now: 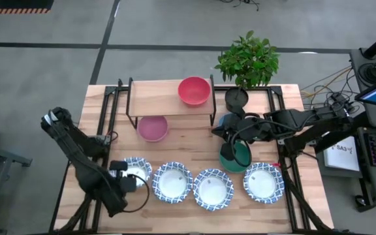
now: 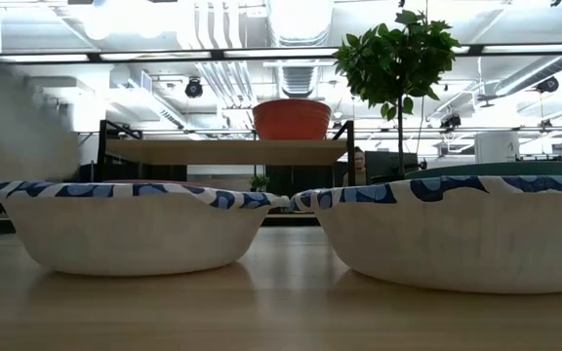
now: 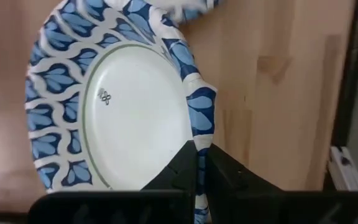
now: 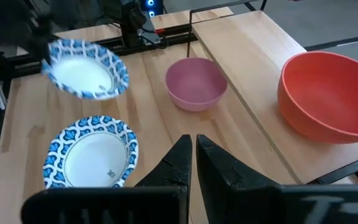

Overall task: Place and stack bowls onto a shelf
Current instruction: Put the white pattern paper bowl on the shelf

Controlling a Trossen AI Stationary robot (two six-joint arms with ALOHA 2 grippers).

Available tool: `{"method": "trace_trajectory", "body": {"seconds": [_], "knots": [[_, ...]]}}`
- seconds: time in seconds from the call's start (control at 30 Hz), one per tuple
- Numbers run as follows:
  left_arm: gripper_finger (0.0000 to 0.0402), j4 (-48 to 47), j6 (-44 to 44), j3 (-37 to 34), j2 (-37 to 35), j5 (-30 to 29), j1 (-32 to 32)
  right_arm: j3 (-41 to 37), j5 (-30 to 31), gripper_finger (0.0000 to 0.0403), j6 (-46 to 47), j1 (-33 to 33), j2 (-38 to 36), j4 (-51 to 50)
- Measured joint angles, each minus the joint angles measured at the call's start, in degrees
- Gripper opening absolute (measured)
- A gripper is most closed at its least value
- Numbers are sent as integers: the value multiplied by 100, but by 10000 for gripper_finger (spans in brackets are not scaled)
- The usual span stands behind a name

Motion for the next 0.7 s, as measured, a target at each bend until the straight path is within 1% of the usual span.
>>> {"method": "trace_trajectory", "body": {"seconds": [0.1,0.17,0.27,0.37,0.47,0.6,0.7], "knots": [[0,-780,293,879,0,-352,117,0,-1,12,0,0,0,0],[0,-1234,472,1418,-2,-852,259,0,-1,12,0,0,0,0],[0,-1821,801,2109,-2,-1787,565,0,-3,12,0,0,-2,0],[0,-1822,1397,2473,-91,-2726,1094,0,-3,12,5,0,-2,1],[0,-1786,2090,2612,-196,-3429,1859,2,-2,12,48,0,-2,7],[0,-1707,3312,2460,-387,-3532,3202,2,-6,12,114,4,-2,37],[0,-1377,4062,2287,-440,-3384,4390,2,-6,12,114,4,-2,58]]}}
